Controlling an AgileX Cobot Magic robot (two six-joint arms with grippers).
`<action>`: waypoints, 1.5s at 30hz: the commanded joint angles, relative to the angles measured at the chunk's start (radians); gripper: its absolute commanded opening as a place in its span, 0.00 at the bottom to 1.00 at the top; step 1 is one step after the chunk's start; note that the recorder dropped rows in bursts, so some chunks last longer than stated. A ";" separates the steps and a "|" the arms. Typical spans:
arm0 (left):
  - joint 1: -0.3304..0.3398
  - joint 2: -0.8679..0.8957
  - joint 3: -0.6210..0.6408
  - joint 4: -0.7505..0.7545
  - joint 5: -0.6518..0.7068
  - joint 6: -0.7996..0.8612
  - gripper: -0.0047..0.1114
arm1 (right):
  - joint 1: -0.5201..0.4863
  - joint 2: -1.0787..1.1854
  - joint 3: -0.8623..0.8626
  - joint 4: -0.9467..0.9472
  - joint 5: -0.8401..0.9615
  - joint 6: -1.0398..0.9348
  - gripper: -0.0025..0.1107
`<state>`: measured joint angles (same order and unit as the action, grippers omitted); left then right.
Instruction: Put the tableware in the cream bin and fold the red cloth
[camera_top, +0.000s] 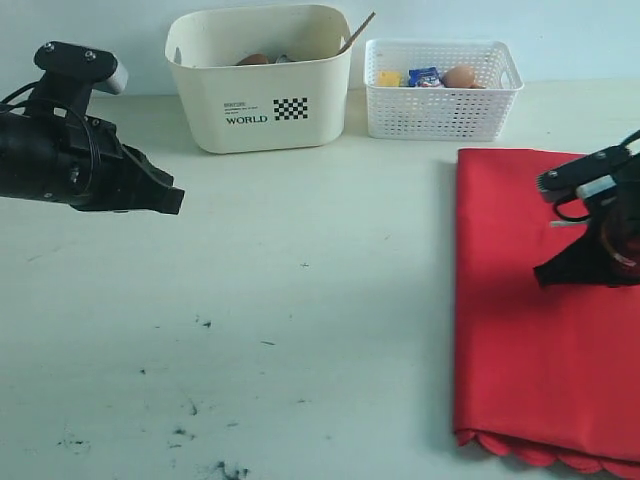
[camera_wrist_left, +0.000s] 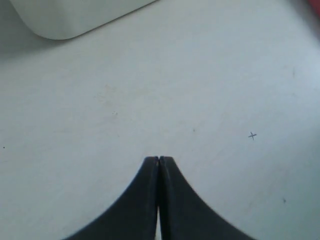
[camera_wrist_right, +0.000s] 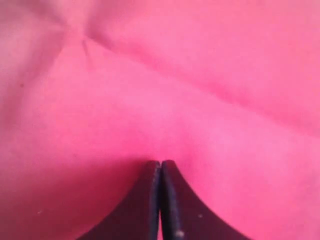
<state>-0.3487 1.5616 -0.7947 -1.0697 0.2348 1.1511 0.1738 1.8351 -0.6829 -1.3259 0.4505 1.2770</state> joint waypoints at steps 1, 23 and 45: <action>0.001 -0.007 0.004 -0.014 -0.006 -0.004 0.06 | -0.052 -0.040 0.022 -0.063 -0.002 0.156 0.02; 0.001 -0.007 0.004 -0.014 -0.002 -0.004 0.06 | -0.048 -0.181 0.203 -0.111 -0.042 0.259 0.02; 0.001 -0.007 0.004 -0.018 0.006 -0.004 0.06 | -0.291 -0.217 0.027 -0.419 -0.382 0.583 0.02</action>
<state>-0.3487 1.5616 -0.7947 -1.0790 0.2348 1.1511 -0.1141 1.7035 -0.6682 -1.7151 0.2467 1.8662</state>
